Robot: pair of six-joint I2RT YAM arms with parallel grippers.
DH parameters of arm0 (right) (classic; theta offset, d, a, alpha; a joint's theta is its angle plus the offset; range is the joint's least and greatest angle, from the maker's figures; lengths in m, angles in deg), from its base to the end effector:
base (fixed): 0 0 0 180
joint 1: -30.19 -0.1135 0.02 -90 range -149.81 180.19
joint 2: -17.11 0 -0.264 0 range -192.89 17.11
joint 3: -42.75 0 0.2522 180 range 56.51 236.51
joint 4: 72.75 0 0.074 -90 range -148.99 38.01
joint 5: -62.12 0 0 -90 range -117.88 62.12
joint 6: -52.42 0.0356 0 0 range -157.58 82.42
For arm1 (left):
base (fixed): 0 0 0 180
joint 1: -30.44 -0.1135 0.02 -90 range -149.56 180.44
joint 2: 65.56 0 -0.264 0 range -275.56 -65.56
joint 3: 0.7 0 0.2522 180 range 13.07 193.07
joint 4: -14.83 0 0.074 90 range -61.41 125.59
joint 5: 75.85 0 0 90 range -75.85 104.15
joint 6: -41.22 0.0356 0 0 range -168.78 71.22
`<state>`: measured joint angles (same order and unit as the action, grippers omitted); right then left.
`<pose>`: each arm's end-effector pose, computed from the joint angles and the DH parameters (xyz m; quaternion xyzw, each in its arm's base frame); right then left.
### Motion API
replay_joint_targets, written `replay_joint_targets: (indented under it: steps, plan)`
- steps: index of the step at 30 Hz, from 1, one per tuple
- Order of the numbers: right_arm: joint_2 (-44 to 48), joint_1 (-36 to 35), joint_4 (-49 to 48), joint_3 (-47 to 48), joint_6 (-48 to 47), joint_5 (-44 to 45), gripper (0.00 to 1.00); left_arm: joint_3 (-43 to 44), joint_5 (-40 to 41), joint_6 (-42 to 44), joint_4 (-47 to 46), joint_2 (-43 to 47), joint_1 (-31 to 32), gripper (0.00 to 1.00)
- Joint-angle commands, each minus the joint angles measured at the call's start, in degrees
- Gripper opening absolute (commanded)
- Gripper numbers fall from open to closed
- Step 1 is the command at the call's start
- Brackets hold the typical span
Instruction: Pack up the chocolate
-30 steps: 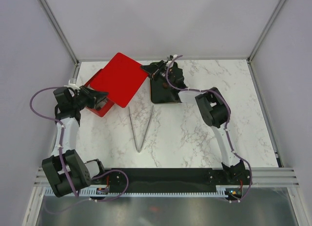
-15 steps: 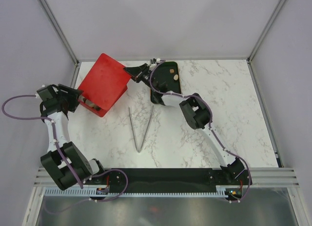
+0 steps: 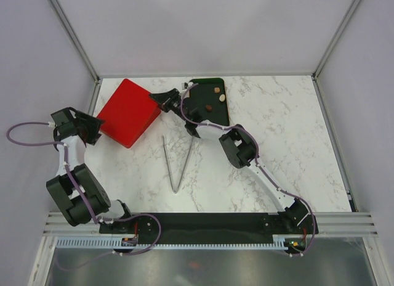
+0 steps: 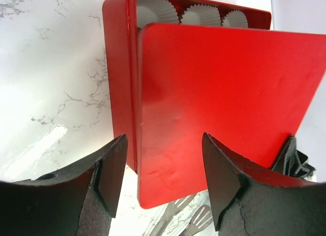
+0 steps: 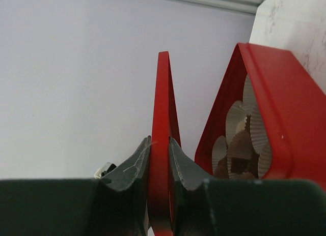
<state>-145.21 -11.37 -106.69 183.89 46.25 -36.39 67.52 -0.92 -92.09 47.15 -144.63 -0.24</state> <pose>0.4553 0.4107 0.1267 0.1704 0.6015 0.7136 0.3163 0.2599 0.1434 0.2511 -0.5058 0.7579 -0.1629 0.3783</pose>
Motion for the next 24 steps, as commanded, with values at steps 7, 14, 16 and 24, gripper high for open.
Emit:
replay_joint_targets:
  steps: [7, 14, 16, 24]
  plan:
    - [-4.2, -0.9, -1.2, 8.2, 1.2, 5.2, 0.00, -0.2, -0.3, 3.2, -5.7, -2.9, -0.3, 0.66]
    - [-6.3, -1.2, -0.1, 11.3, 0.4, 6.6, 0.00, -0.2, -1.5, 2.7, -7.3, -4.7, -0.3, 0.65]
    - [-6.5, -1.2, 0.2, 11.5, -0.2, 6.8, 0.00, -0.4, -2.6, 2.1, -7.8, -5.4, -0.3, 0.64]
    - [-7.0, -1.6, 0.9, 12.8, -0.6, 7.7, 0.06, -0.6, -5.3, 1.2, -8.8, -6.9, -0.3, 0.63]
